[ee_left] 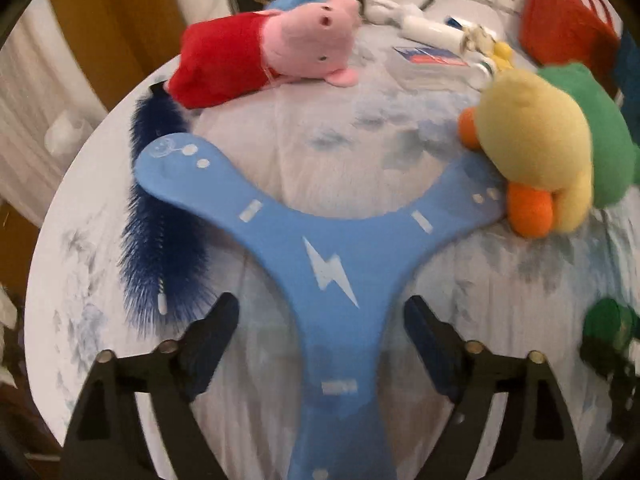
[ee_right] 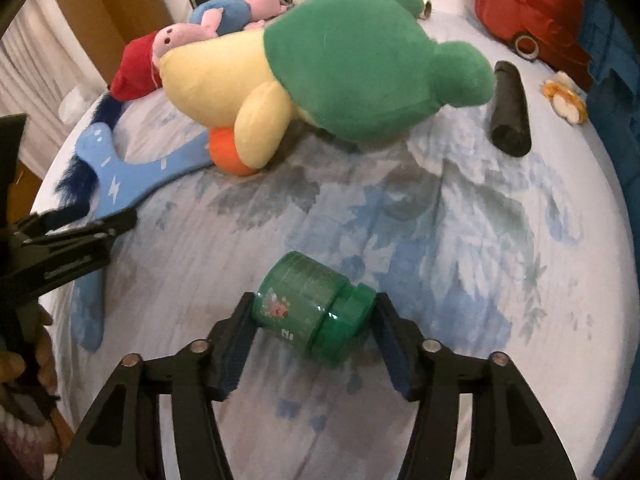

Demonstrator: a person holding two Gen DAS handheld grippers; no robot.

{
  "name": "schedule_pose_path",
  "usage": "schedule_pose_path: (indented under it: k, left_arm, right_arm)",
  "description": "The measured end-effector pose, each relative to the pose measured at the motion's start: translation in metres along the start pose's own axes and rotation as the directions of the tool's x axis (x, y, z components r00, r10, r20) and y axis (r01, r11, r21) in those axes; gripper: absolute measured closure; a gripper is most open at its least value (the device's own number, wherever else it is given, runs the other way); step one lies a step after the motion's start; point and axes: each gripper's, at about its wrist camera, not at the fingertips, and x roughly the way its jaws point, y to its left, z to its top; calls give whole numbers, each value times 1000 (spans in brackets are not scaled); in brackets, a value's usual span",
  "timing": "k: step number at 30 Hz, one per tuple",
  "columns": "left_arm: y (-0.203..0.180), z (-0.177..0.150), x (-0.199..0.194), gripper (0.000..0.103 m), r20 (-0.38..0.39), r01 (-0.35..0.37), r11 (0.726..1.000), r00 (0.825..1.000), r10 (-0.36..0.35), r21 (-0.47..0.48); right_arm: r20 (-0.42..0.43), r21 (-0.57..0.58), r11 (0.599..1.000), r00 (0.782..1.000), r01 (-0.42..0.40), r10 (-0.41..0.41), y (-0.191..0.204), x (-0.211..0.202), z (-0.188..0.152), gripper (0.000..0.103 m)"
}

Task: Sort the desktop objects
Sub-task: 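Lift the green jar and blue boomerang up off the table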

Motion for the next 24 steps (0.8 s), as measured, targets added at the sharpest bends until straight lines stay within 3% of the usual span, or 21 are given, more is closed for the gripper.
schedule_pose_path:
  k: [3,5,7,8,9,14,18,24]
  left_arm:
    - [9,0,7,10,4,48,997,999,-48,-56]
    - [13,-2,9,11,24,70,995,997,-68,-78]
    - [11,-4,6,27,51,80,995,996,-77,-57]
    - [9,-5,1,49,61,89,995,994,-86,-41]
    - [6,-5,-2,49,58,92,995,994,-91,-25]
    - [16,-12,-28,54,73,132,990,989,-129,-38]
    - [28,-8,-70,65,132,138,990,982,-132,-38]
    - [36,6,-132,79,248,168,986,956,-157,-23]
  right_arm:
    - [5,26,1000,1000,4,-4,0,1,-2,30]
    - [14,40,999,1000,5,-5,-1,0,-4,29]
    - [27,49,999,999,19,-21,1,-1,-7,34]
    - [31,47,998,999,37,-38,2,-2,-7,45]
    - [34,39,998,998,52,-54,3,-2,-7,49]
    - [77,21,998,995,55,-57,17,-16,-1,49]
    - [144,-12,999,989,40,-38,32,-46,9,49]
    - [257,-52,998,966,33,-18,48,-96,26,49]
